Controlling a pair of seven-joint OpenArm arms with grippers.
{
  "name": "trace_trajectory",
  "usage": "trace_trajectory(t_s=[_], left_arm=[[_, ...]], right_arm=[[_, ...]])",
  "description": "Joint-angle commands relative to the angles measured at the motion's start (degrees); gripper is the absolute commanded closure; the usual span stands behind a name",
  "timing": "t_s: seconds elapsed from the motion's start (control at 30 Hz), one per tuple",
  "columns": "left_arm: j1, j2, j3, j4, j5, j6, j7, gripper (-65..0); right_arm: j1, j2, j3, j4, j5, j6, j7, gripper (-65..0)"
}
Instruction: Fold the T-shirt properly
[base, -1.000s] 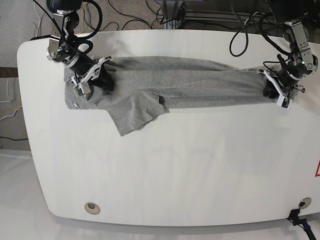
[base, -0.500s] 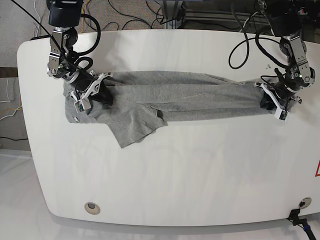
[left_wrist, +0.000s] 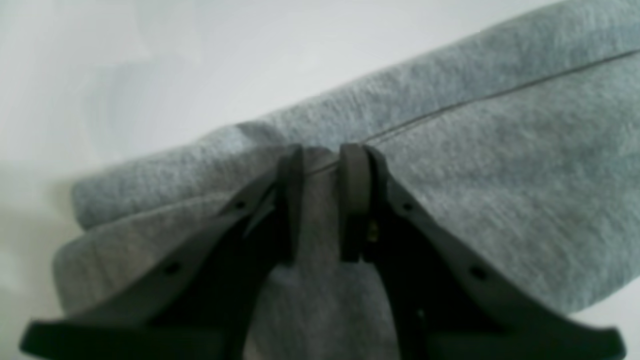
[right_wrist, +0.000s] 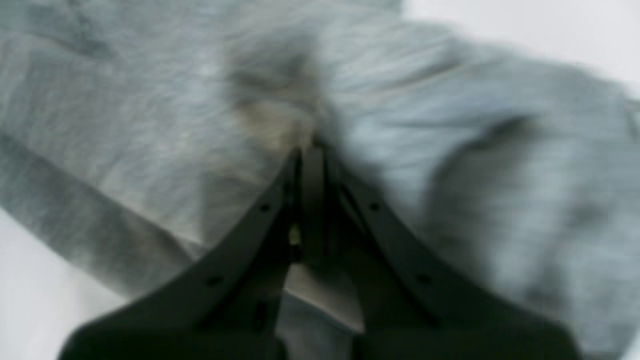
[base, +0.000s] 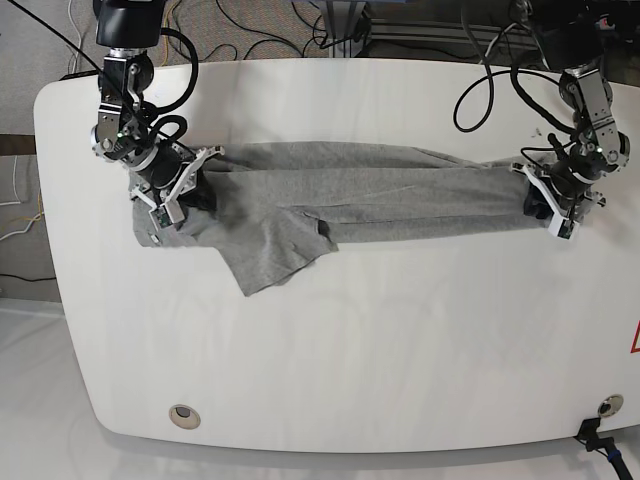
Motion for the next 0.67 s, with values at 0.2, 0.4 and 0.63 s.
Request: trace_trajectory(t_s=[0.2,0.4,0.63], left_arm=[[3.30,1.14,-0.22,8.85,2.23,0.42,-7.97,-10.6],[8.66,3.51,-0.22,12.99,2.23,0.42,-16.06,-10.6],[16.84,4.48,1.81,21.60,1.88,0.42,-16.59,-10.7]], right_arm=[[-4.89,-4.29,0.25,17.87,-5.43,-5.77,2.97,0.0],[-12.19,-12.47,0.42,23.67,-19.32,-8.93,13.00,0.0],[-21.42,-13.26,0.51,28.95,-19.41,-9.02,14.75,0.0]])
